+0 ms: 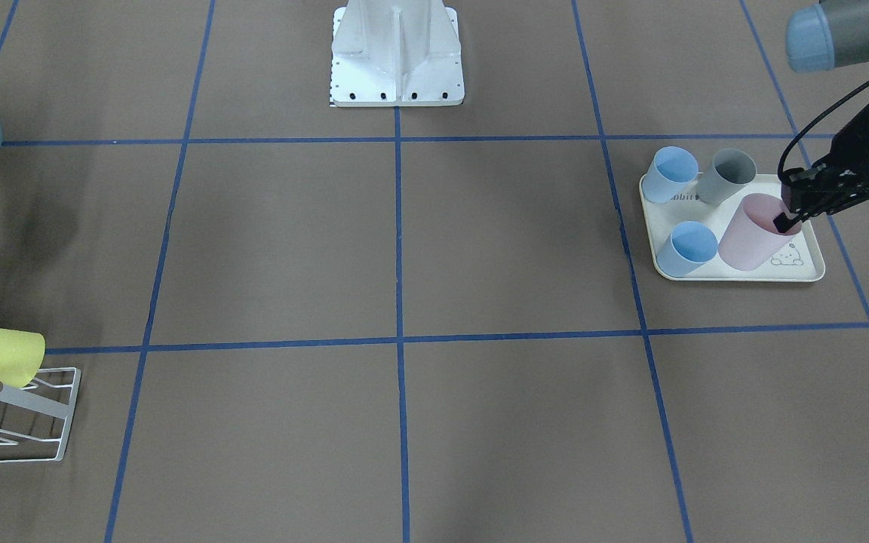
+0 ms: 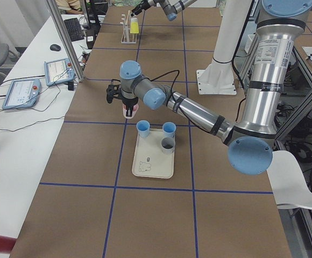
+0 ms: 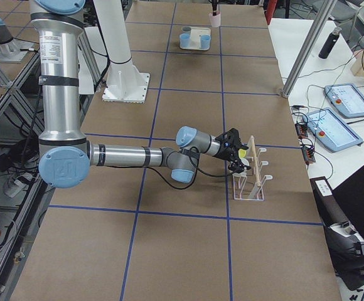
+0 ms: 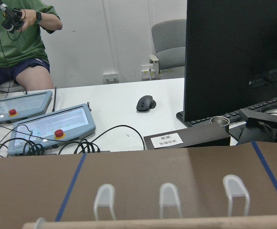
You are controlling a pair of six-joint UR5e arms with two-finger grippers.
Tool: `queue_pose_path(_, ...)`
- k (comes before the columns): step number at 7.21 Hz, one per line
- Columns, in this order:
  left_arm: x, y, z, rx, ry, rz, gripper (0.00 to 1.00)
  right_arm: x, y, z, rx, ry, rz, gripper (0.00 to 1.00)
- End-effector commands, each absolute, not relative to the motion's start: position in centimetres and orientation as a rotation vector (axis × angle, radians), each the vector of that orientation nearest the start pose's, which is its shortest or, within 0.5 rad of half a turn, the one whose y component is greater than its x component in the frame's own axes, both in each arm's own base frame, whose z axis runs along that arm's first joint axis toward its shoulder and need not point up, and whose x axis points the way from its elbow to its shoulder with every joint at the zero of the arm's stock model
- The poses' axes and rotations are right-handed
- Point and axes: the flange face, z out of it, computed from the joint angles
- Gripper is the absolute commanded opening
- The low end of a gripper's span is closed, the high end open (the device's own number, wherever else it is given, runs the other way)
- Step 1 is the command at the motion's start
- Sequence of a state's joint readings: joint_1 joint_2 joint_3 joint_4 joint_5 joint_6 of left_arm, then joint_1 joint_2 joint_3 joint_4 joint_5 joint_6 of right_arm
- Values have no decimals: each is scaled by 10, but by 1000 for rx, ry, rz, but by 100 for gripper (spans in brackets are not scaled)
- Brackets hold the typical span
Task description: Transfer IKEA cup to right arm and place on rack
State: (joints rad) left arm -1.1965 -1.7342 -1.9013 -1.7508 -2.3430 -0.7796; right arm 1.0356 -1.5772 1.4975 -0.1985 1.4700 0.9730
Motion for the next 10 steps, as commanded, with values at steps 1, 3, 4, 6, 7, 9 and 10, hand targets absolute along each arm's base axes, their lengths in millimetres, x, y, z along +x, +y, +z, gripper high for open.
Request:
queue_pose_path(1, 150, -543, 303, 67, 1096, -267, 0, -140, -505, 504, 964, -1013, 517, 99)
queue_pose_path(3, 170, -552, 207, -6, 1215, -434, 0, -148, -492, 449, 859, -1236, 669, 99)
queue_pose_path(4, 191, -548, 163, -54, 1261, -490, 0, -166, -480, 421, 793, -1351, 693, 99)
queue_pose_path(6, 211, -550, 110, -37, 1404, -628, 0, -203, -485, 355, 599, -1622, 837, 99)
queue_pose_path(7, 237, -538, 99, -13, 1499, -709, 0, -220, -481, 330, 541, -1702, 841, 99)
queue_pose_path(9, 281, -512, 82, -28, 1710, -845, 0, -273, -467, 268, 313, -1898, 869, 98)
queue_pose_path(10, 302, -501, 79, -33, 1801, -905, 0, -285, -462, 246, 209, -1972, 897, 98)
